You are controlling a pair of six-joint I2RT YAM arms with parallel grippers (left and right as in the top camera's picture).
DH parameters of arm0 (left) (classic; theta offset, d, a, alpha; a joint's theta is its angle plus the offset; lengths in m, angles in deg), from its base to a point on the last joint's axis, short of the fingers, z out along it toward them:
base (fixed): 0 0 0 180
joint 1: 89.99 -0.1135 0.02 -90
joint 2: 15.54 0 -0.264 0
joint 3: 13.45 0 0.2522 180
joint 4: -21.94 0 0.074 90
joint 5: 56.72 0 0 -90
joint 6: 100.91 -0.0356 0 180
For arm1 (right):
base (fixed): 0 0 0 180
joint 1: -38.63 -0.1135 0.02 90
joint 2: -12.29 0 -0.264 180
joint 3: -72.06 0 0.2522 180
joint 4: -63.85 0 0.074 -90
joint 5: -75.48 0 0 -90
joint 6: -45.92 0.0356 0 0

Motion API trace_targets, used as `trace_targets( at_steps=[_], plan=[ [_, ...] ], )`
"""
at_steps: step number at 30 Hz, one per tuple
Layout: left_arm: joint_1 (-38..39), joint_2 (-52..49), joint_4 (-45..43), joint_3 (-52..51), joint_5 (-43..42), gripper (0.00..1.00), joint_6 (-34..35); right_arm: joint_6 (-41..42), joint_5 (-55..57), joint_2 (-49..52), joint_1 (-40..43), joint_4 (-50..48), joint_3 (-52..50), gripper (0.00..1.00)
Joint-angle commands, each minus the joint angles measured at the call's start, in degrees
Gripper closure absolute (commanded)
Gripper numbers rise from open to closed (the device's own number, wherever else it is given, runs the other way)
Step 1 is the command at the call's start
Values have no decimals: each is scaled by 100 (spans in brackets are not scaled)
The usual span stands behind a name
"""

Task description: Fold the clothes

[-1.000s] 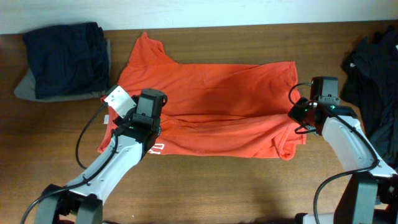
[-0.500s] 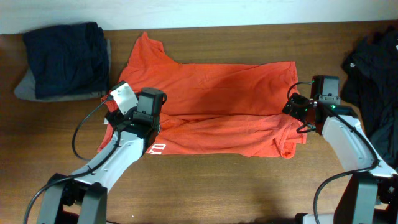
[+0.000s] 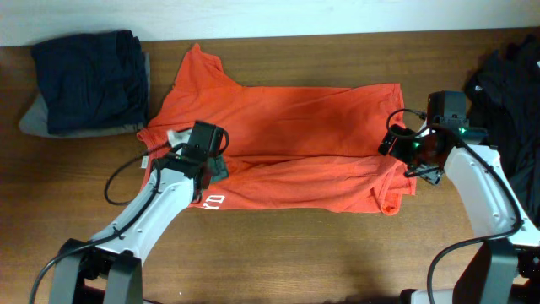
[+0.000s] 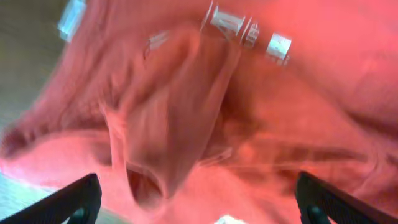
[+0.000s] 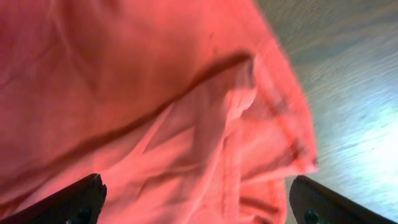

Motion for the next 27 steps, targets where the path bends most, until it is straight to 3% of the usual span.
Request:
trace_targets(
  at_steps=[1, 16, 18, 19, 20, 26, 27],
  plan=[
    [-57, 44, 149, 101, -426, 1, 839, -24, -612, -13, -31, 96, 103, 1],
    [-693, -203, -85, 98, -734, 2, 1191, -411, -686, -13, -35, 492, 101, 1],
    [-726, -282, -151, 98, -791, 11, 1191, -411, -686, -13, -35, 490, 101, 1],
    [-726, -330, -184, 98, -824, 23, 1193, -411, -686, -13, -35, 490, 101, 1],
    [-726, -398, -245, 98, -925, 27, 1191, -411, -686, -11, -35, 490, 101, 1],
    [-728, -708, -525, 98, -1246, 29, 1193, -411, -684, -13, -35, 492, 101, 1],
    [-726, -723, -564, 98, -1241, 34, 1191, -417, -684, -13, -35, 498, 101, 1]
  ],
)
